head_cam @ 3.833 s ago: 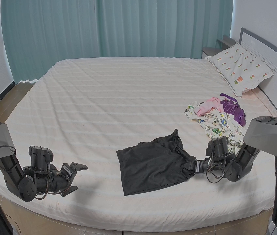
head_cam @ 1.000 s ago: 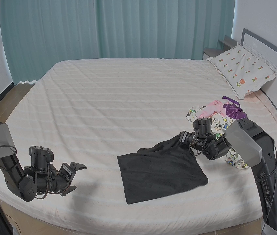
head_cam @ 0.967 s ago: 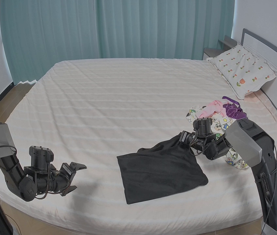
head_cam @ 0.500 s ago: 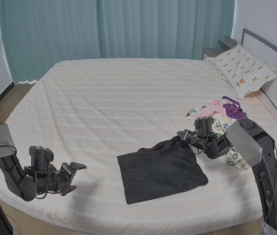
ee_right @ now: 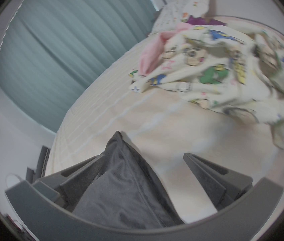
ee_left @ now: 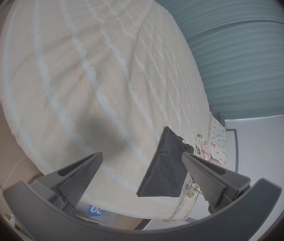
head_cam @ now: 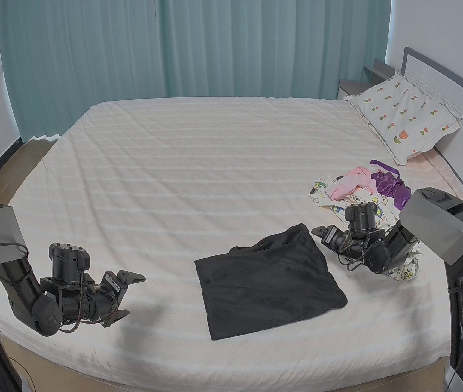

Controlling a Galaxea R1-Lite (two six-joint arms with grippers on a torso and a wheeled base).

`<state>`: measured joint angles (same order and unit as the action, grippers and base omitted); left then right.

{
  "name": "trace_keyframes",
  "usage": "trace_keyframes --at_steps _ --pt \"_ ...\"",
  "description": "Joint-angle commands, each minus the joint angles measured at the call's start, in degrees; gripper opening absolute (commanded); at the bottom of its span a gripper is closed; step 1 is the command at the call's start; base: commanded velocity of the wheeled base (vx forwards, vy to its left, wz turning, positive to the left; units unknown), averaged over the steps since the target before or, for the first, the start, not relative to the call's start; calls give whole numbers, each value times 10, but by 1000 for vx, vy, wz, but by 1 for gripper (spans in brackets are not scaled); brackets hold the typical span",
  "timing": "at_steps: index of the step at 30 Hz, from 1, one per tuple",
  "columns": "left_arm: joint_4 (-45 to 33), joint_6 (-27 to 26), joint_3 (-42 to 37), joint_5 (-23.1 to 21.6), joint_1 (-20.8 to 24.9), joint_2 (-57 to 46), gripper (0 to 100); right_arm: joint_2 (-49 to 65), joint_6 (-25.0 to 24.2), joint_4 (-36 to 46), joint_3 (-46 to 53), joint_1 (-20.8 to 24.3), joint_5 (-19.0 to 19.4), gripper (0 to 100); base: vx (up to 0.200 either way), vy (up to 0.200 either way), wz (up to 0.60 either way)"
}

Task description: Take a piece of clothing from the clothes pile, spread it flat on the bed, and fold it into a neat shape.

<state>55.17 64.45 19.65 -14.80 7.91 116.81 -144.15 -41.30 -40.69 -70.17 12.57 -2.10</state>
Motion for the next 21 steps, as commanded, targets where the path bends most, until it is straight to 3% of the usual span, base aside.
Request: trace_keyframes --at_steps 1,3,13,21 --pt "0 1 0 -1 0 -1 100 77 -69 -51 108 -6 0 100 0 -200 0" --pt "0 1 0 -1 0 -1 100 84 -97 -95 147 -9 0 100 0 -200 0" --pt "0 0 1 0 0 1 100 92 -137 -178 231 -3 7 100 0 -200 0" --pt "0 1 3 7 0 1 100 95 -137 -221 291 12 12 100 0 0 0"
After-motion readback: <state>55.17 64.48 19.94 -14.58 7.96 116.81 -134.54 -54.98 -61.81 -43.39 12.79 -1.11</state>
